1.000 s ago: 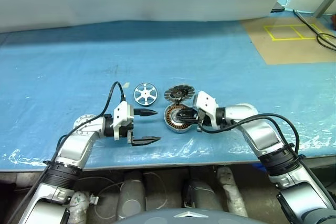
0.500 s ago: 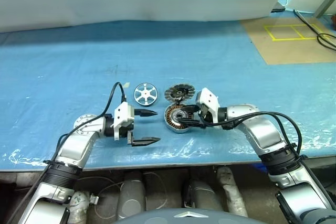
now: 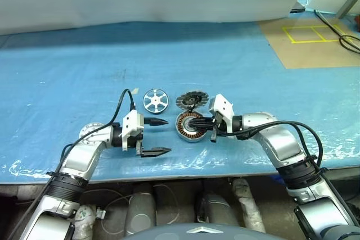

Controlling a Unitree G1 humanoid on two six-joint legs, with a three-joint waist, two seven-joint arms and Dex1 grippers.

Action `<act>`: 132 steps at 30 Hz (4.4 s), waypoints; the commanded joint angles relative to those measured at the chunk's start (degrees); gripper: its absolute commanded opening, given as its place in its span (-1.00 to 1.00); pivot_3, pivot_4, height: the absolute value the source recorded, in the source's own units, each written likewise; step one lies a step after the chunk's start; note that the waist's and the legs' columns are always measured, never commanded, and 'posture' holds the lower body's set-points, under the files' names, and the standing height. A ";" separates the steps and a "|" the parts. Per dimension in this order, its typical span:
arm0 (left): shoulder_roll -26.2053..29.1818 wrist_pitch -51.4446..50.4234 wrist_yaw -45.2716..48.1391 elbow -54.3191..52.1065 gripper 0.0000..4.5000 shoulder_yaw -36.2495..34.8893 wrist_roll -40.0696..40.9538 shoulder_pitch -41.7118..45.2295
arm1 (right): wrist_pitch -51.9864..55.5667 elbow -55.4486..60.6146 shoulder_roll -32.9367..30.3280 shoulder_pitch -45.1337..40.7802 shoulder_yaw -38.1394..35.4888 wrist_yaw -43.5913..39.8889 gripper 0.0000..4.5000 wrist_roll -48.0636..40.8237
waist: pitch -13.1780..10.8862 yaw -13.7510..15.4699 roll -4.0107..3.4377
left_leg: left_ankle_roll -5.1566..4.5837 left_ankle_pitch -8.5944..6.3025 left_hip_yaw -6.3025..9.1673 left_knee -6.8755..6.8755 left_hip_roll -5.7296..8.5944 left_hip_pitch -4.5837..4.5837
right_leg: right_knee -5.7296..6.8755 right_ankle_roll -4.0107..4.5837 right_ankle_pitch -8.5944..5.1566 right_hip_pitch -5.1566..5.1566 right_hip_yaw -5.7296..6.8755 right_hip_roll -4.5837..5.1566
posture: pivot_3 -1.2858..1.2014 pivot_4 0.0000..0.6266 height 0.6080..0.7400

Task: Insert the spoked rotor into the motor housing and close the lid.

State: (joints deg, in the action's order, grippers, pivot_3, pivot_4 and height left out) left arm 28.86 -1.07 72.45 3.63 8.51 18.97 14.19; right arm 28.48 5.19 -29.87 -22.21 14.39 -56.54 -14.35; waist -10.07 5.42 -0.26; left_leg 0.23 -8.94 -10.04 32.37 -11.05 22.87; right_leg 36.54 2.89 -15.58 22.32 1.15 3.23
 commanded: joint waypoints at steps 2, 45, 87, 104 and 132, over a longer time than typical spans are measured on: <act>0.21 0.96 0.10 -0.96 1.00 -0.16 0.33 0.29 | -0.74 -0.85 0.69 -1.52 0.11 0.94 -0.98 0.97 | 0.00 -0.01 0.00 | 0.00 0.00 0.00 0.00 0.00 0.00 | 0.00 0.00 0.00 0.00 0.00 0.00 | 0.03 -0.52 1.00; -0.10 2.40 -0.23 0.91 1.00 0.09 -0.12 1.00 | 14.46 -5.20 -0.64 1.91 5.48 0.80 -0.98 3.04 | 1.46 0.16 0.40 | -0.10 -0.20 -0.10 -1.45 0.18 -1.65 | -1.72 -0.10 -0.07 -1.74 0.02 0.09 | 0.03 -0.52 1.00; 0.06 2.82 -0.43 0.54 1.00 0.30 0.09 -0.86 | 12.54 2.85 -0.98 -0.89 -1.86 3.69 -0.98 -6.89 | 1.67 0.00 0.23 | 0.18 -0.07 -0.07 -1.12 0.15 -0.02 | -1.04 -0.41 0.08 -0.03 0.13 0.01 | 0.03 -0.52 1.00; -0.05 3.26 -0.39 1.35 1.00 0.36 -0.21 -0.41 | 2.94 1.33 -4.32 -0.64 7.34 4.12 -0.98 6.48 | 1.67 -0.01 0.23 | 0.17 -0.08 -0.06 -1.05 0.15 -0.43 | -0.94 -0.18 -0.06 -0.37 0.08 0.03 | 0.03 -0.52 1.00; -0.34 3.44 -0.69 1.54 1.00 0.42 -0.28 -0.05 | 10.48 -2.42 -8.84 2.54 14.77 4.08 -0.98 12.97 | 2.03 0.53 0.56 | -0.06 -0.24 -0.08 -1.52 0.30 -1.90 | -1.86 -0.30 -0.19 -2.08 0.01 0.21 | 0.03 -0.52 1.00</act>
State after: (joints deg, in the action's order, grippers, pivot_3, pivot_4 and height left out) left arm 28.49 1.53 71.88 6.10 9.18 18.66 13.63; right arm 35.13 8.12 -35.60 -24.71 23.43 -52.57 -6.66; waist -8.04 5.95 0.30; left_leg 0.17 -9.18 -10.11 30.83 -10.75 20.96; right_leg 34.68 2.59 -15.77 20.26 1.17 3.44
